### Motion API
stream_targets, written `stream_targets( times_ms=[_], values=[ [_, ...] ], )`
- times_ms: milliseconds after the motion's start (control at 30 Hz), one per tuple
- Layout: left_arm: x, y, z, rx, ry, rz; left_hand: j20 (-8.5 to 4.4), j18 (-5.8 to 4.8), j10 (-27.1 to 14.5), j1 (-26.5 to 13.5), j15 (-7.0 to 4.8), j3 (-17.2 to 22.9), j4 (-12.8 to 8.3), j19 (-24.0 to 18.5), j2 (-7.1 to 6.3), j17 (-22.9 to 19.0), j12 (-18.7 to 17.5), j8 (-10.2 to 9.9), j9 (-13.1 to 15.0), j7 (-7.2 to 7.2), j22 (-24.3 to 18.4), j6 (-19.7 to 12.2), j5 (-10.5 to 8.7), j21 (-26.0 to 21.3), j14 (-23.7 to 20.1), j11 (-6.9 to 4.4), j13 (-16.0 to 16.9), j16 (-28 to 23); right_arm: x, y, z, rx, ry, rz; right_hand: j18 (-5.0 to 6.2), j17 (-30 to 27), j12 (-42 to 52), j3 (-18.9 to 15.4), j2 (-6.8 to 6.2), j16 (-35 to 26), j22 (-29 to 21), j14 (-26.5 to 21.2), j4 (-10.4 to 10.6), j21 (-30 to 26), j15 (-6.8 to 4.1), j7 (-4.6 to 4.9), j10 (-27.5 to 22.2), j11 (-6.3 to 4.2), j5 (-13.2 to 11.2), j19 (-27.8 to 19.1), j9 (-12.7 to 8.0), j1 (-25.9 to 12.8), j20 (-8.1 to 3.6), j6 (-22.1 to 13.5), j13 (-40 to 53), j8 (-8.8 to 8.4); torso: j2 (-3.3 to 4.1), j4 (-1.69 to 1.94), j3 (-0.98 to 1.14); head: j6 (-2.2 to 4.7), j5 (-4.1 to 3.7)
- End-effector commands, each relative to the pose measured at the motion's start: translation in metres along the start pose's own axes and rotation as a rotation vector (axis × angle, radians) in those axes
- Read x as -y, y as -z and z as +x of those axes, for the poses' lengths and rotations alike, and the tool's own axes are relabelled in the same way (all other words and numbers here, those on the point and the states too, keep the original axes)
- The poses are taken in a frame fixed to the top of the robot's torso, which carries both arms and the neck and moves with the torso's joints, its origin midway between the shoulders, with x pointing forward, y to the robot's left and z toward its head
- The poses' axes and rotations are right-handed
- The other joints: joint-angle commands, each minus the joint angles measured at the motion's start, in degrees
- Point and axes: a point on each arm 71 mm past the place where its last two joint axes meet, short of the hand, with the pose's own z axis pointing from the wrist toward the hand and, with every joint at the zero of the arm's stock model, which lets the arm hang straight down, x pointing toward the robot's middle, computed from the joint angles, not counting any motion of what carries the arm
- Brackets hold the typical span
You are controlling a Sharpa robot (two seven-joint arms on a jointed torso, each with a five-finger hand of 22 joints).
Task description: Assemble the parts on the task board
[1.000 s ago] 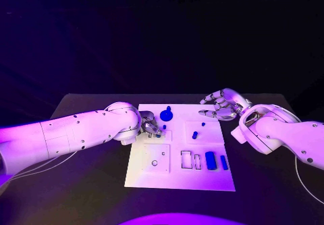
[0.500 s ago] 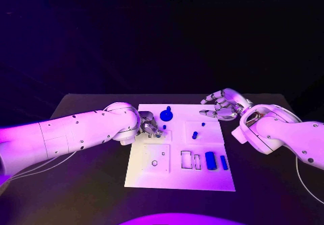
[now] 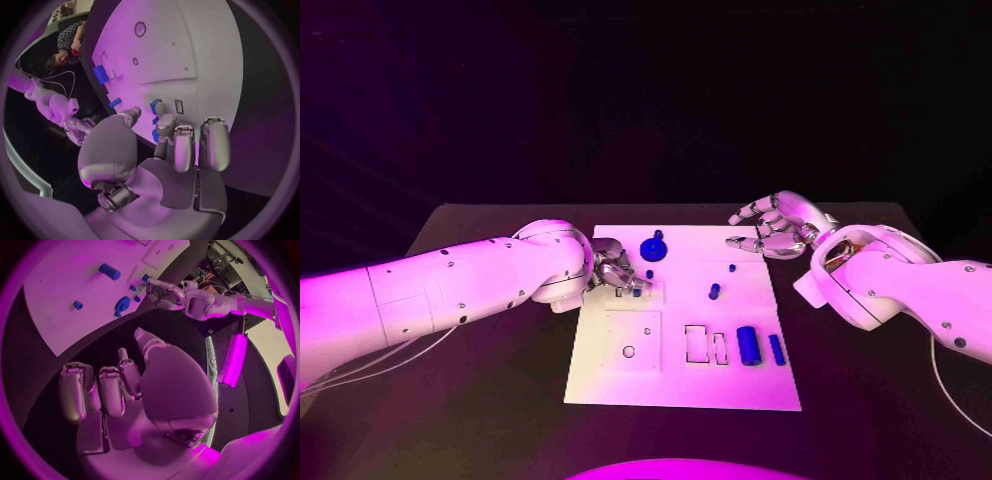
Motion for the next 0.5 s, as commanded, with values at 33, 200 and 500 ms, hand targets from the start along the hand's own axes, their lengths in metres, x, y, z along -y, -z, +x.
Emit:
stream_targets(
  times_ms=[33, 200, 500],
  values=[
    [0.004, 0.004, -0.004, 0.002, 0.058, 0.024, -0.19, -0.83, -0.85, -0.6, -0.22, -0.7, -0.05, -0.29, 0.25, 13.98, -0.58, -0.32, -0.06, 0.31, -0.49, -0.44, -0.26, -0.51, 5.72, 0.09, -0.72, -0.02, 0.001, 0.0, -0.001, 0.003, 0.005, -0.008, 0.36, 8.26, -0.23, 0.29, -0.29, -0.19, 10.59, 4.24, 0.12, -0.09, 0.05, -0.08, -0.3, -0.05, 0.18, 0.91, -0.09, -0.39, -0.03, 0.26, 2.95, 0.38, -0.03, 0.0, 0.03, 0.3, -0.04],
    [0.007, 0.011, -0.015, 0.012, 0.104, 0.046, 0.09, -0.52, -2.31, -0.2, 0.14, -2.07, -0.09, -1.14, 0.7, 13.58, -1.67, -0.89, -0.15, 0.81, -2.03, -1.71, -0.21, -1.37, 5.58, 0.52, -2.12, -0.29, 0.003, -0.001, -0.002, 0.008, 0.007, -0.004, 0.36, 8.26, -0.23, 0.29, -0.29, -0.19, 10.59, 4.24, 0.12, -0.09, 0.05, -0.08, -0.3, -0.05, 0.18, 0.91, -0.09, -0.39, -0.03, 0.26, 2.95, 0.38, -0.01, 0.0, 0.03, 0.64, -0.03],
    [0.003, 0.017, -0.057, 0.015, 0.079, 0.027, 2.24, -0.21, -6.82, 6.26, 2.59, -4.39, -0.19, -1.97, 3.12, 13.25, -4.62, -8.08, -5.03, 4.19, -3.45, -7.59, 0.42, -2.35, 5.45, 3.43, -6.79, -0.51, 0.005, -0.002, -0.003, 0.012, 0.009, 0.0, 0.36, 8.26, -0.23, 0.29, -0.29, -0.19, 10.59, 4.24, 0.12, -0.09, 0.05, -0.08, -0.3, -0.05, 0.18, 0.91, -0.09, -0.39, -0.03, 0.26, 2.95, 0.38, 0.04, -0.04, 0.11, 0.98, -0.09]
  ],
)
